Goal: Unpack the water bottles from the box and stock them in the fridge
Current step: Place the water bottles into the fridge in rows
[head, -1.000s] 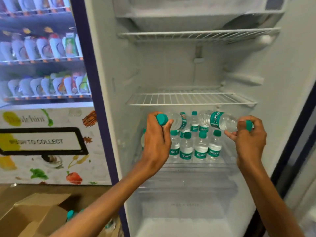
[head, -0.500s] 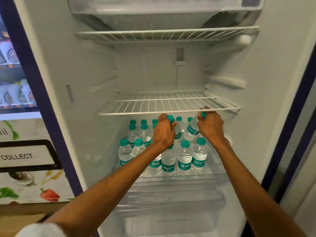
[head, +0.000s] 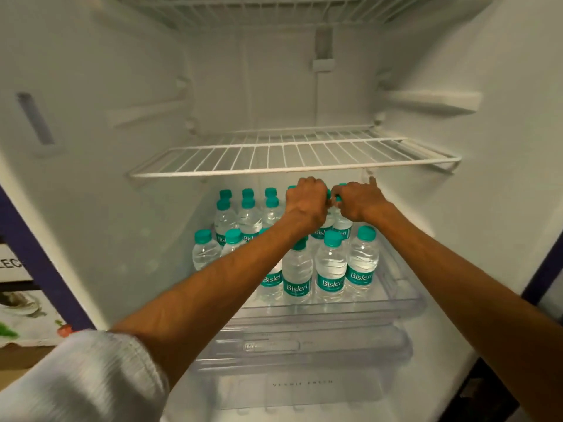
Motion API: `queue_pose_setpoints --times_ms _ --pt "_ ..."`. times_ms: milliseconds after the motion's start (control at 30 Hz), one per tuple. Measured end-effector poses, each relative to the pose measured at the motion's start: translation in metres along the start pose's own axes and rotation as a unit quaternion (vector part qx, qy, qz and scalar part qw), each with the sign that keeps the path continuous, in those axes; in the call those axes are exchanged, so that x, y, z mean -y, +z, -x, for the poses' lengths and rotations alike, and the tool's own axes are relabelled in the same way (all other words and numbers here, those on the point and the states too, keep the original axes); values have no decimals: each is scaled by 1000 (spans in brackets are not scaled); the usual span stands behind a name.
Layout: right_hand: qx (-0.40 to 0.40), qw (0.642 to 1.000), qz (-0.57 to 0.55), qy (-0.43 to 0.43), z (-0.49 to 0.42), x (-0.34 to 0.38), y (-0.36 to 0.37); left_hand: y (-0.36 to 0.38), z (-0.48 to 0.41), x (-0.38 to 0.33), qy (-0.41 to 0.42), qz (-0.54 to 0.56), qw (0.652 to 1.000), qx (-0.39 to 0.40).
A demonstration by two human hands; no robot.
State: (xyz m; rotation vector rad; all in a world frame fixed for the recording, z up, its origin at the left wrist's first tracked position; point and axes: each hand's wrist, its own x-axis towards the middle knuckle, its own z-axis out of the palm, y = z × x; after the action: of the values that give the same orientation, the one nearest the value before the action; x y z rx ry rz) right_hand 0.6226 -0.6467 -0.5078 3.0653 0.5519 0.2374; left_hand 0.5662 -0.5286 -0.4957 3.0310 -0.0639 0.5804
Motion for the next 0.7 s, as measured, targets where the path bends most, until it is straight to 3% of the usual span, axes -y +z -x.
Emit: queue_pose_setpoints --times_ms 300,567,700 --pt "-57 996 -60 18 2 -10 18 28 -12 1 -3 -19 1000 20" --pt "-49 985 -141 91 22 -4 1 18 -7 8 -39 75 994 75" --pt "-104 965 -216 109 40 20 -20 -10 23 15 -3 152 988 14"
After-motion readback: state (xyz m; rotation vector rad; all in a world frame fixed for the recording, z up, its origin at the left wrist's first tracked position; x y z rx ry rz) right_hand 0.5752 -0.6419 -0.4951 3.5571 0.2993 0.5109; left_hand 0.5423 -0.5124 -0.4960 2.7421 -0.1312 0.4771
